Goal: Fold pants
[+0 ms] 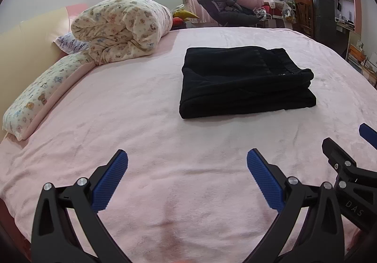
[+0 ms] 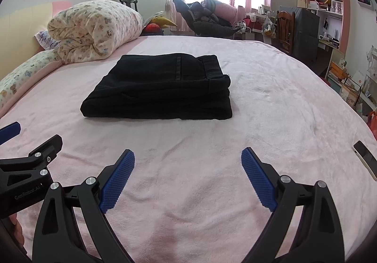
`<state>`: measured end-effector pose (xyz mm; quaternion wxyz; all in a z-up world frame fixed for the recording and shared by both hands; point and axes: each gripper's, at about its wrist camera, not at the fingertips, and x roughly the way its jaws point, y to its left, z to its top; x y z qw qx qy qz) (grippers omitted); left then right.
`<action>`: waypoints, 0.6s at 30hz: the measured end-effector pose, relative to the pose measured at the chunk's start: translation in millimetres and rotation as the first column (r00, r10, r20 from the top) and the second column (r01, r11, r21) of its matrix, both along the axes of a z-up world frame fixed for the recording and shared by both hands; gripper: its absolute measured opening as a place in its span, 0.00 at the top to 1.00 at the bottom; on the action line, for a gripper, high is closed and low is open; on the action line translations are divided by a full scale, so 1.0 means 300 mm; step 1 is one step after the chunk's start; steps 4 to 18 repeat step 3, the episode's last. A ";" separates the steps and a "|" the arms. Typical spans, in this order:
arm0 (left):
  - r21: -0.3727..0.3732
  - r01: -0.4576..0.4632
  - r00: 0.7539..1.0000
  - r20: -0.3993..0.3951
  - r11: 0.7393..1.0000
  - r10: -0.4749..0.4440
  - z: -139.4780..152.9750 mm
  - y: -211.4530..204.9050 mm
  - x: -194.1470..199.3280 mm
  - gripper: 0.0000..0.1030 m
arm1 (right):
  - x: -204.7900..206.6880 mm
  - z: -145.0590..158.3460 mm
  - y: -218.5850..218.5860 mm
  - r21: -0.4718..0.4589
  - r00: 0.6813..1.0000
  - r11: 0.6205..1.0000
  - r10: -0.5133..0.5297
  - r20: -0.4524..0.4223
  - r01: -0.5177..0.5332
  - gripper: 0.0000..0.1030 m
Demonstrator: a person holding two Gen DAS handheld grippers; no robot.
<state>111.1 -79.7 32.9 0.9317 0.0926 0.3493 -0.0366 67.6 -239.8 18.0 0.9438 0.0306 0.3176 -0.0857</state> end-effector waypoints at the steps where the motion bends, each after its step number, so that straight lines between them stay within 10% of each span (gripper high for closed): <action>1: -0.002 -0.001 1.000 -0.003 1.000 0.001 0.000 0.000 0.000 0.02 | -0.002 -0.003 -0.002 0.000 1.000 1.000 0.001 -0.001 -0.001 0.09; 18: -0.007 -0.004 1.000 -0.007 1.000 0.004 0.000 0.002 0.002 0.02 | -0.001 -0.001 -0.001 0.001 1.000 1.000 0.000 -0.002 0.000 0.09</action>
